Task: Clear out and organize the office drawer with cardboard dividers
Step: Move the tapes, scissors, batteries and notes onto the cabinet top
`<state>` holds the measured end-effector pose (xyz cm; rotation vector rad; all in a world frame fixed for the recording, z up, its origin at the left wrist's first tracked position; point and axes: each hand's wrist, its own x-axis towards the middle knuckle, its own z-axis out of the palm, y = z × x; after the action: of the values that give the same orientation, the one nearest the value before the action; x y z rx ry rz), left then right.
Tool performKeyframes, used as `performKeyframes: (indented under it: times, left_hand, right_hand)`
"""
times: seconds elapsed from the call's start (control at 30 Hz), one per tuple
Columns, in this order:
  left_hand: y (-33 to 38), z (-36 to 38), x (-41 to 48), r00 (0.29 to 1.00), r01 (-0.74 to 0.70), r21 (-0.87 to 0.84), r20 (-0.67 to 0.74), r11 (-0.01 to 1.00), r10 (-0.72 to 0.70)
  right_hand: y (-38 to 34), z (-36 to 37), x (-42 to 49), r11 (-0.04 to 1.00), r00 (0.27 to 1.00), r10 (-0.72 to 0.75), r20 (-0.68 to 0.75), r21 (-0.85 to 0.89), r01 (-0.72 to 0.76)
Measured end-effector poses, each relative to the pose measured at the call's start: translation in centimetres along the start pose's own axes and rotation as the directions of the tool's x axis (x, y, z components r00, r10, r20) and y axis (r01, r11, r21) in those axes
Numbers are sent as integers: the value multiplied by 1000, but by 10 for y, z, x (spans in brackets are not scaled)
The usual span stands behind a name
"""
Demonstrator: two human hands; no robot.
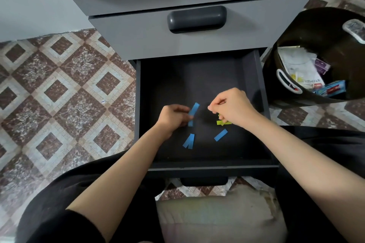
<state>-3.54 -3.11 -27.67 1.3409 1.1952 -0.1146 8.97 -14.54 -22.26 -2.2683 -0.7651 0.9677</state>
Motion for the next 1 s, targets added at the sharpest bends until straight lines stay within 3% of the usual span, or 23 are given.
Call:
performKeyframes:
  times: [0.07, 0.2, 0.53, 0.6, 0.63, 0.7, 0.77, 0.83, 0.93, 1.0]
  left_hand:
    - [17, 3, -15, 997, -20, -123, 76, 992, 30]
    - [31, 7, -32, 987, -54, -154, 140, 987, 75]
    - [36, 7, -28, 971, -136, -113, 181, 984, 155]
    - [31, 5, -20, 971, -182, -10, 157, 983, 182]
    - [26, 4, -15, 974, -216, 147, 107, 965, 201]
    - [9, 2, -3, 976, -201, 533, 32, 822, 217]
    - [-9, 7, 1, 991, -103, 740, 21, 664, 131]
    - [-22, 15, 0, 999, -36, 832, 16, 554, 41]
    - [-27, 25, 0, 997, -40, 923, 11, 384, 77]
    - [-27, 30, -1, 995, -58, 939, 27, 339, 97]
  right_hand:
    - [-1, 0, -1, 991, 994, 91, 55, 98, -96]
    - [-3, 0, -2, 955, 983, 138, 118, 247, -164]
    - [-3, -2, 1, 955, 988, 137, 71, 254, -150]
    - [-1, -3, 4, 948, 986, 162, 28, 274, -163]
    - [0, -3, 5, 943, 984, 180, 7, 283, -175]
    - [2, -3, 7, 938, 980, 198, -32, 297, -180]
    - [3, -3, 9, 941, 980, 187, -72, 298, -158]
    - [3, -3, 10, 940, 980, 177, -93, 310, -141]
    - [4, -4, 11, 940, 981, 169, -92, 316, -132]
    - [4, -2, 11, 940, 983, 167, -80, 313, -134]
